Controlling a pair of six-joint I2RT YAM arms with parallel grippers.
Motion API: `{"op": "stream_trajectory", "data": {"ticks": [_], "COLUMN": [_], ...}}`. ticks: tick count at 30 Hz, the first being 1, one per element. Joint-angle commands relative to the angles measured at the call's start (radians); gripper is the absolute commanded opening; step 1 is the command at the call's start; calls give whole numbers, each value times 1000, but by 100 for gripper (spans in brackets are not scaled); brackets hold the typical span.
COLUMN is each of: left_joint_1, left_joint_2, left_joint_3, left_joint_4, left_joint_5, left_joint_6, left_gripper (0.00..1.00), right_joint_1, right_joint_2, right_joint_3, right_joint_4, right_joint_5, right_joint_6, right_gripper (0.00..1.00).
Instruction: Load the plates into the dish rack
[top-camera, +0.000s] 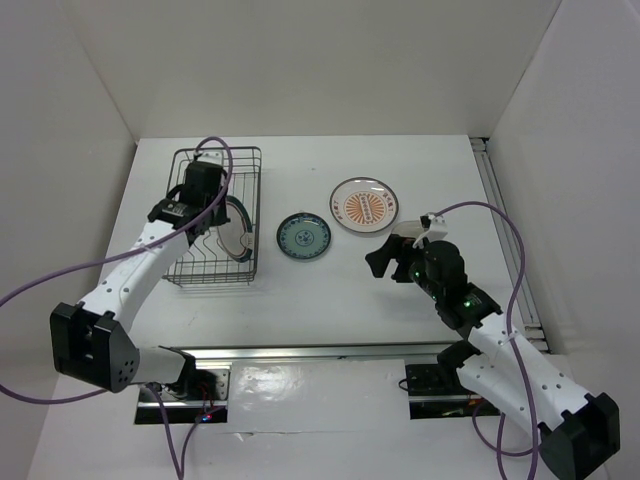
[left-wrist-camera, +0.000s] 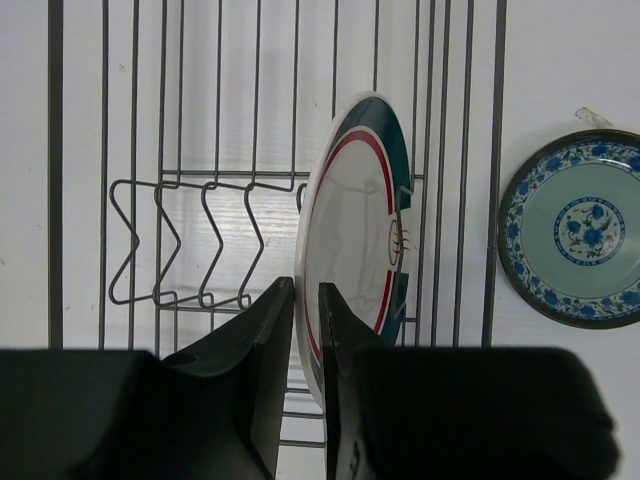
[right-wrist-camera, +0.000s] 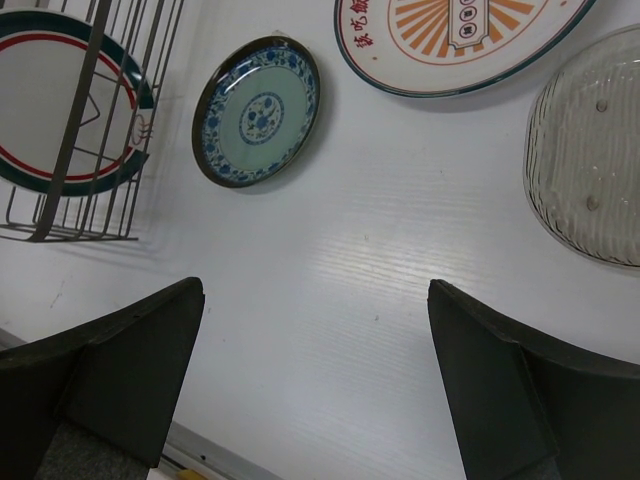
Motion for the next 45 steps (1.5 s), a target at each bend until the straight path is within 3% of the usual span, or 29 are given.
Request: {"op": "stream_trajectory", "data": {"ticks": [1,4,5,11,15,21,24,28,32,35,38,45], "left_joint_1": [9,9,9,9,18,27,47,56,56,56,56,56], "left_joint_2": [-13,-80,-97,-227,-275,-299,-342,-373,-382,-382,-408,-410], "left_joint_3": [0,-9,-9,-69,-83,-74,-87,-97,-107,-108,-121,-140], "left_joint_4": [43,52,52,118,134,134,143,152,170,170,192,218], "left_joint_5": [44,44,35,35,59,136,121,168,222,248,285,345], "left_joint_6": [-17,-27,-37,-51,-123,-114,-125,-125,-125,-125,-107,-106], "left_gripper": [29,34,99,100,100,100,100,100,100,100,100,100], "right_joint_1": [6,6,6,6,-61,-406,-488,-427,-399,-466,-549,-626], "right_joint_2": [3,28,41,179,279,432,512,535,564,653,791,1052], "right_joint_3": [2,-19,-20,14,74,126,154,145,203,330,413,603], "right_joint_4": [47,83,95,198,226,381,433,506,484,473,473,381], "right_joint_5": [15,27,27,42,66,-261,-383,-380,-338,-391,-577,-661], "right_joint_6": [-3,8,18,38,24,-1,40,89,-9,-89,-152,-224], "right_gripper": [100,100,100,100,100,97,95,94,95,95,95,95]}}
